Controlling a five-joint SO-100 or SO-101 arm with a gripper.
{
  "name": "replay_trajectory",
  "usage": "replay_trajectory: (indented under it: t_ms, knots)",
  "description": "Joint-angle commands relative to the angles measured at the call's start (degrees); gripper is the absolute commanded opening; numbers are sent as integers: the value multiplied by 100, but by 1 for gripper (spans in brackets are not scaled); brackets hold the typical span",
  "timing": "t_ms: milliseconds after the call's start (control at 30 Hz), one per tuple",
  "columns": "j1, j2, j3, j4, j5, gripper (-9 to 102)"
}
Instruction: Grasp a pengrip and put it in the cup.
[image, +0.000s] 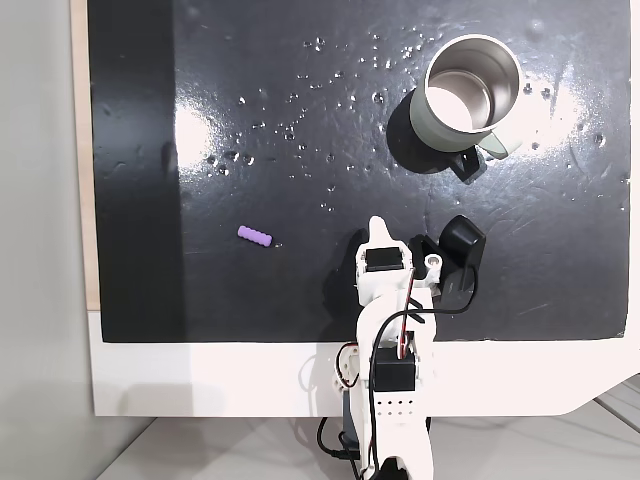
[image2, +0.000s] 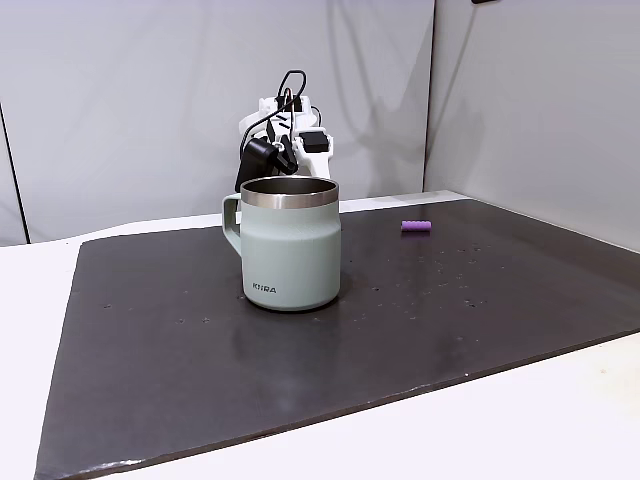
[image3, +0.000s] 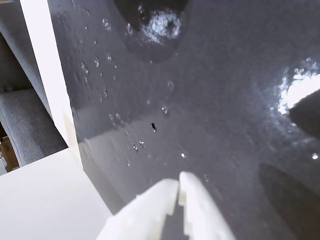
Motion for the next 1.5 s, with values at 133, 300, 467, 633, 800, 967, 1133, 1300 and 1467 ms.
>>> replay_trajectory:
  t_ms: [133,300,467,633,800,967,1133,1300,1467]
  knots:
    - [-35,35,-18,-281,53,0]
    - [-26,35,-18,-281,62,0]
    - [-18,35,-62,-202,132,0]
    - [-334,26,-835,448,378,0]
    - [-800,-475,-1898,844,439,0]
    - [-1169,-2224,-3472,1415,756,0]
    - [-1907,-3744,-4887,1854,1679,1]
    - [-2549,-5159,-5599,2057,2944,9]
    - [-3190,-6100,-6038,2030,3937,11]
